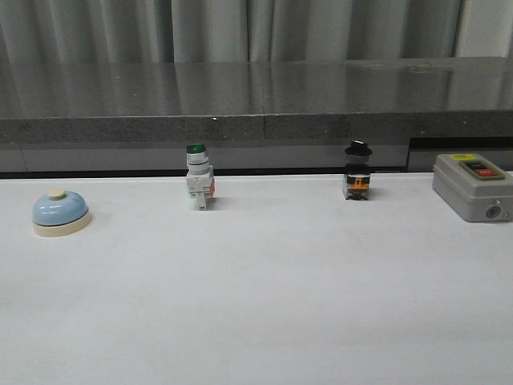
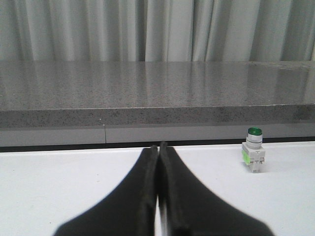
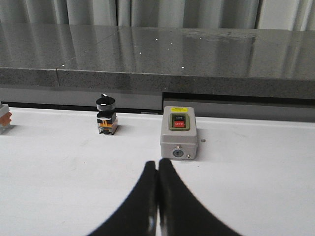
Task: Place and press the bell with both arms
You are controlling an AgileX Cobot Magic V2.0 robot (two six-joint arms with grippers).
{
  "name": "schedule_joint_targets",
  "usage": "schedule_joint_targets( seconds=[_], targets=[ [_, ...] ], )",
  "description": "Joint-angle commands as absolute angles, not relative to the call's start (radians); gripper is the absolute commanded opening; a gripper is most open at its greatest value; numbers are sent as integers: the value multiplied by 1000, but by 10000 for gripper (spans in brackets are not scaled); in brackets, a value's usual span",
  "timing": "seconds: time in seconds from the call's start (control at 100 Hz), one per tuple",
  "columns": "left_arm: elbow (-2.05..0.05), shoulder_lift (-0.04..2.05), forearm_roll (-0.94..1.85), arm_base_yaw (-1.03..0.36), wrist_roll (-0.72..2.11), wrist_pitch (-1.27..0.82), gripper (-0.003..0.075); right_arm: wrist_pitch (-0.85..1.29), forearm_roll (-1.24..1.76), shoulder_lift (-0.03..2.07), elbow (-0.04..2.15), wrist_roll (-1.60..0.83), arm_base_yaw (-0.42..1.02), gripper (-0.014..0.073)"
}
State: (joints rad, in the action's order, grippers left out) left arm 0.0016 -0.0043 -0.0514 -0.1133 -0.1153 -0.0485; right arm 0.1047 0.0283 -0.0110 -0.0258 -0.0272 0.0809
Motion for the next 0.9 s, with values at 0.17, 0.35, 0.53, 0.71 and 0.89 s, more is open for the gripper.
schedule_joint_targets(
  seconds=[0.17,0.35,0.53,0.71,0.89],
  targets=[
    [43,-35,-45,-111,-124,32,-20,18,23,-28,-12,-31,74,-60],
    [40,-35,-45,-111,-124,36,-20,18,23,-28,-12,-31,74,-60],
    [-2,-35,-31,-111,-124,15,-20,18,23,-28,-12,-31,74,-60],
    [-152,22,-14,-111,-124,-96,-20,18,23,-28,-12,-31,74,-60],
    [-336,179,72,-111,-124,-222,-20,18,23,-28,-12,-31,74,-60]
  ],
)
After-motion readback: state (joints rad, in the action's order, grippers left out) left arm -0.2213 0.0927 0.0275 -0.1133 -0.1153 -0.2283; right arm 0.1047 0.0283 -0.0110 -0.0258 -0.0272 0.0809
